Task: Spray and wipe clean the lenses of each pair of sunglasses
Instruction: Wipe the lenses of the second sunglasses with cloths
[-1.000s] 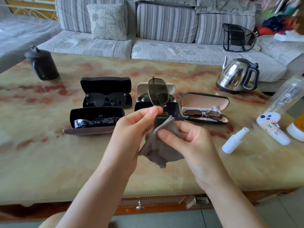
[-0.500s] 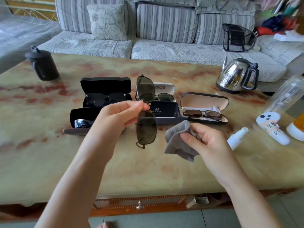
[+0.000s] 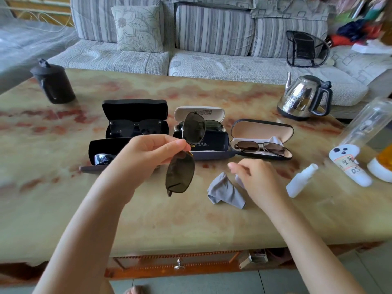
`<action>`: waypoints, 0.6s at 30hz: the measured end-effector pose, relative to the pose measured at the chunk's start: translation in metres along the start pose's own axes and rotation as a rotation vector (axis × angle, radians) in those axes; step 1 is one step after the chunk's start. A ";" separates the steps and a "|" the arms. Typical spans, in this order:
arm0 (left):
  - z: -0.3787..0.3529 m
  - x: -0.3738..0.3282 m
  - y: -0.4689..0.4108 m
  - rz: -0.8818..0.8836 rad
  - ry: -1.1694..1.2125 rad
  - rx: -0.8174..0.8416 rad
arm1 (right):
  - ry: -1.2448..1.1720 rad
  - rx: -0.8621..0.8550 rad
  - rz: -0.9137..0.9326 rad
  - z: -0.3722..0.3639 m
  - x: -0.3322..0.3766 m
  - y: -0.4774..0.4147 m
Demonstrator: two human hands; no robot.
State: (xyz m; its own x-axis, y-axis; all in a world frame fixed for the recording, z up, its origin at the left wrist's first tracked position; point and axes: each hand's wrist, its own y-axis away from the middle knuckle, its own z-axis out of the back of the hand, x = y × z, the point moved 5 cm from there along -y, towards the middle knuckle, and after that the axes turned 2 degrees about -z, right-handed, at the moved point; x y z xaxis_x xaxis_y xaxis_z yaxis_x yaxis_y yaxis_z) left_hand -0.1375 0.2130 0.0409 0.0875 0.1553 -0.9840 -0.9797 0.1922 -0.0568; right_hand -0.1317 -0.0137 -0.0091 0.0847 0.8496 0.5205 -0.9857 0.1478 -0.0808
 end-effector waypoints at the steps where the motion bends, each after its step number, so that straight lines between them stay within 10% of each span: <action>1: 0.000 0.001 -0.001 0.003 0.015 -0.008 | 0.002 -0.039 -0.037 0.004 -0.009 -0.003; 11: -0.002 0.002 -0.003 0.018 0.045 -0.030 | 0.107 -0.143 -0.165 -0.003 -0.036 -0.010; 18: -0.002 0.005 -0.005 0.030 0.100 -0.057 | -0.364 -0.229 -0.020 0.023 -0.015 -0.009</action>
State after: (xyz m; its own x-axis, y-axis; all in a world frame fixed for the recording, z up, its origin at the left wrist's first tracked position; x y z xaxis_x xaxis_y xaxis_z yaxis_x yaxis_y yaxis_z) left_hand -0.1321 0.2109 0.0356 0.0422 0.0624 -0.9972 -0.9905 0.1335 -0.0335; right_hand -0.1278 -0.0393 0.0034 0.0059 0.6177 0.7864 -0.9233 0.3054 -0.2330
